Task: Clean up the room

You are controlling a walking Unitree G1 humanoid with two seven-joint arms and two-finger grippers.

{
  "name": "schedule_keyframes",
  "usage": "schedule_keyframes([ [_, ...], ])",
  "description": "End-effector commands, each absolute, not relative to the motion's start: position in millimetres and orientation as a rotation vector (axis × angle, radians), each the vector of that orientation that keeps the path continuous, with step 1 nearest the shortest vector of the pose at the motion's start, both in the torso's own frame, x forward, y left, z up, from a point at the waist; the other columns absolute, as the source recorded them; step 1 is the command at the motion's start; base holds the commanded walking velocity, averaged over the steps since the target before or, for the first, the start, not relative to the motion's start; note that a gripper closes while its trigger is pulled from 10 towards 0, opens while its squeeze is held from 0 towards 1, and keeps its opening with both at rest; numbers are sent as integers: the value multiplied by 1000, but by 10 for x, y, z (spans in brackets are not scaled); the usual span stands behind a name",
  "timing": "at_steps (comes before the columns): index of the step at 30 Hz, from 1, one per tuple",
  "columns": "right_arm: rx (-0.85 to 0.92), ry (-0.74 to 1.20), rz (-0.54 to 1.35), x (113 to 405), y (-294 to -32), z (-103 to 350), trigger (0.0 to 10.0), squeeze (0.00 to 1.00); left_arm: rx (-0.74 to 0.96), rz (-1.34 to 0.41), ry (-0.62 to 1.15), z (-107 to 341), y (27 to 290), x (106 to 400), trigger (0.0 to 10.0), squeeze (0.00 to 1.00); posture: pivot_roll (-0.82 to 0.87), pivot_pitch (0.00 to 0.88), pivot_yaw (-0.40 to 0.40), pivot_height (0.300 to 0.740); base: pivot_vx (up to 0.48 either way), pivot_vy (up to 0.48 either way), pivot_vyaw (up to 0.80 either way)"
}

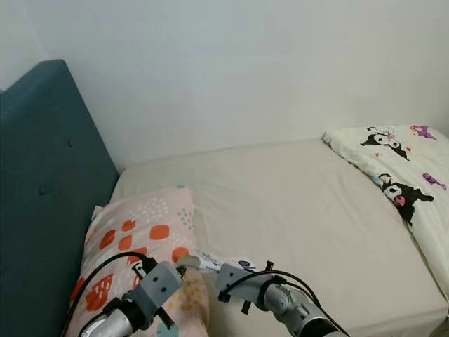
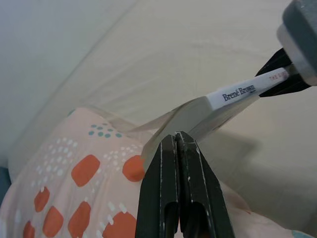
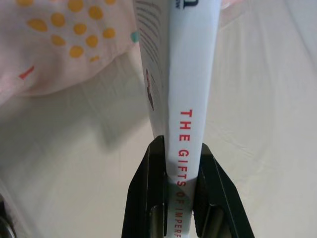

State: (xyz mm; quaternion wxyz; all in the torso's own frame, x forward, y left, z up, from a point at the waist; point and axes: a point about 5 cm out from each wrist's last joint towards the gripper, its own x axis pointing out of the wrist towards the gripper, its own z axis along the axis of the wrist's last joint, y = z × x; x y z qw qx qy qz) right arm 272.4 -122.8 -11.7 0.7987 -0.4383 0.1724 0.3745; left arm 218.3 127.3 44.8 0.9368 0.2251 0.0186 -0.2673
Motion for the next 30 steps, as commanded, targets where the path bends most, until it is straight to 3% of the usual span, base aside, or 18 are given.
schedule_keyframes([
  [1, -967, 339, 827, 2740, -1182, -91, 10000, 0, 442, -523, 91, 363, 1313, 2149, 10000, 0, -51, 0, -1, 740, 0, 0, 0],
  [30, -993, 345, 837, 2727, -1198, -112, 10000, 0, 417, -538, 72, 413, 1276, 2165, 10000, 0, -52, 0, -2, 740, 0, 0, 0],
])
